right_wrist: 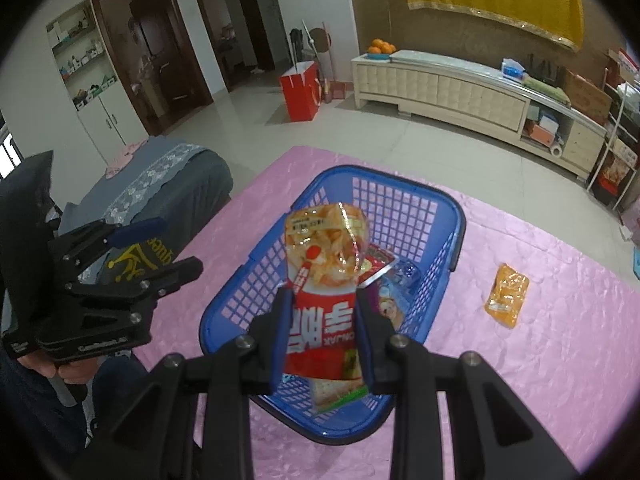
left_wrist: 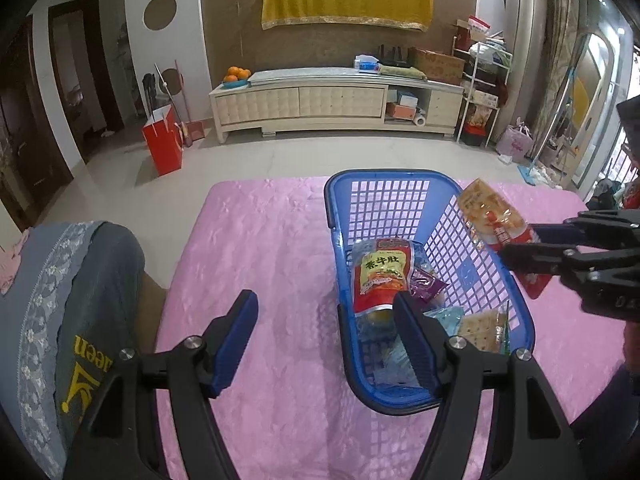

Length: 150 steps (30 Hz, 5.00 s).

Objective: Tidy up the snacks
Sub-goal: 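Open both tools to drop the red bags into the basket, then move the right tool toward the orange sauce packet on the bed, then close the right tool on the orange sauce packet, then carry the orange packet into the basket and open the right tool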

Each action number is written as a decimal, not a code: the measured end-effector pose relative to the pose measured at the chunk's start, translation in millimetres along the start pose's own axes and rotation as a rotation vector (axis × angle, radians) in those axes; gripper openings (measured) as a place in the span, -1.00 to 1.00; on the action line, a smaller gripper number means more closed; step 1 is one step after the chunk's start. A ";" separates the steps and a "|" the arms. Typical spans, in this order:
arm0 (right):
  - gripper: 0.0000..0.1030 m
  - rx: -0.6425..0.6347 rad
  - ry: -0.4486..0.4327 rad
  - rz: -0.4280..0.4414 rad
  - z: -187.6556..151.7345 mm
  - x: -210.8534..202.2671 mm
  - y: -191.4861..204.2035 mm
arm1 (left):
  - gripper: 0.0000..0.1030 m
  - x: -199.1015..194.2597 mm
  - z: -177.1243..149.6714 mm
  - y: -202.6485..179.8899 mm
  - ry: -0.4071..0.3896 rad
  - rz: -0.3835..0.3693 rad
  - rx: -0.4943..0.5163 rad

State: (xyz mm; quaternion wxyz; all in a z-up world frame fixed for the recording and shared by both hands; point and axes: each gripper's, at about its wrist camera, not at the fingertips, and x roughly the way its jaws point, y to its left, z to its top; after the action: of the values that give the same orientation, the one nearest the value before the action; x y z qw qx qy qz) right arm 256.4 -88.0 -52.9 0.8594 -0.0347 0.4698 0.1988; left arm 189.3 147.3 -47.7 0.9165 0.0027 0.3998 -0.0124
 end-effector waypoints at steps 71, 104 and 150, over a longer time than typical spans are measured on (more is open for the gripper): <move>0.57 0.283 0.090 -0.151 6.5 -27.6 -151.6 | 0.51 40.6 90.8 -75.9 0.141 -0.053 -0.037; 0.57 0.448 0.337 -0.201 -12.9 148.7 -262.3 | 0.51 204.9 110.7 -72.4 0.413 -0.002 -0.037; -0.71 0.150 0.108 -0.091 28.0 -14.9 -94.5 | 0.51 50.1 91.6 -51.1 0.214 -0.045 -0.065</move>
State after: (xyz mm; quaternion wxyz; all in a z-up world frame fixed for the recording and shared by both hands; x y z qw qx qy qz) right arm 306.8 -172.5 -37.2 0.8412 -0.0022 0.5268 0.1217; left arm 289.2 93.8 -21.9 0.8676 -0.0349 0.4957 -0.0196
